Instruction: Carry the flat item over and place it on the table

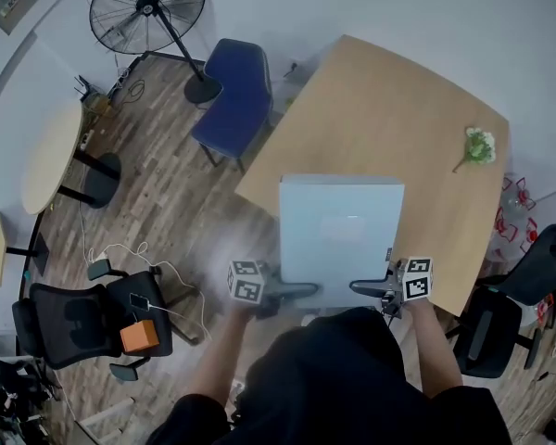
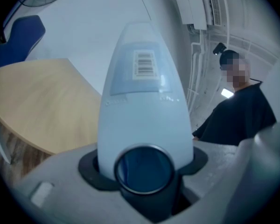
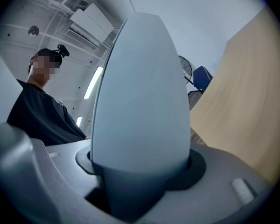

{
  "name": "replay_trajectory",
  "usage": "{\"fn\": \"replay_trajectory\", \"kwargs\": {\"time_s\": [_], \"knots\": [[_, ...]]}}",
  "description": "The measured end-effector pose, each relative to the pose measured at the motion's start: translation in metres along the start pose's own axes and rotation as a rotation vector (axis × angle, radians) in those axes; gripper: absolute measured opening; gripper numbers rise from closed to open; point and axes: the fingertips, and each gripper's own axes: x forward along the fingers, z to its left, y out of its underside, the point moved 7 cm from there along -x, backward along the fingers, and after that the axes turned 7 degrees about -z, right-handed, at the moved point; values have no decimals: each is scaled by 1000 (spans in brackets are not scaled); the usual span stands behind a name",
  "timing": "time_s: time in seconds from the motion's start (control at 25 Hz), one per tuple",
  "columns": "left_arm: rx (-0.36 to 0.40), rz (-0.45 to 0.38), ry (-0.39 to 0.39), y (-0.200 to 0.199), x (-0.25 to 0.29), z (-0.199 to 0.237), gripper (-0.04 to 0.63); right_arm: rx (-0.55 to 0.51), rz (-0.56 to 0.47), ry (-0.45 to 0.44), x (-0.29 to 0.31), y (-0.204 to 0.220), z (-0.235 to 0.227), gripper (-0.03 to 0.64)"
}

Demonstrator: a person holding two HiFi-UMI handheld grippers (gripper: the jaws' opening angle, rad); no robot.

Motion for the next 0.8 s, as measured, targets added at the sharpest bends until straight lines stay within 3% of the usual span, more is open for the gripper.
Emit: {"fn": "replay_trajectory", "kwargs": {"time_s": [0.32, 0.8], "knots": [[-100, 22, -23, -64, 55, 79, 317, 98, -40, 34, -29, -71, -78, 328], [-194, 61, -79, -107, 141, 194, 322, 203, -81, 82, -91, -133, -188, 330]]}}
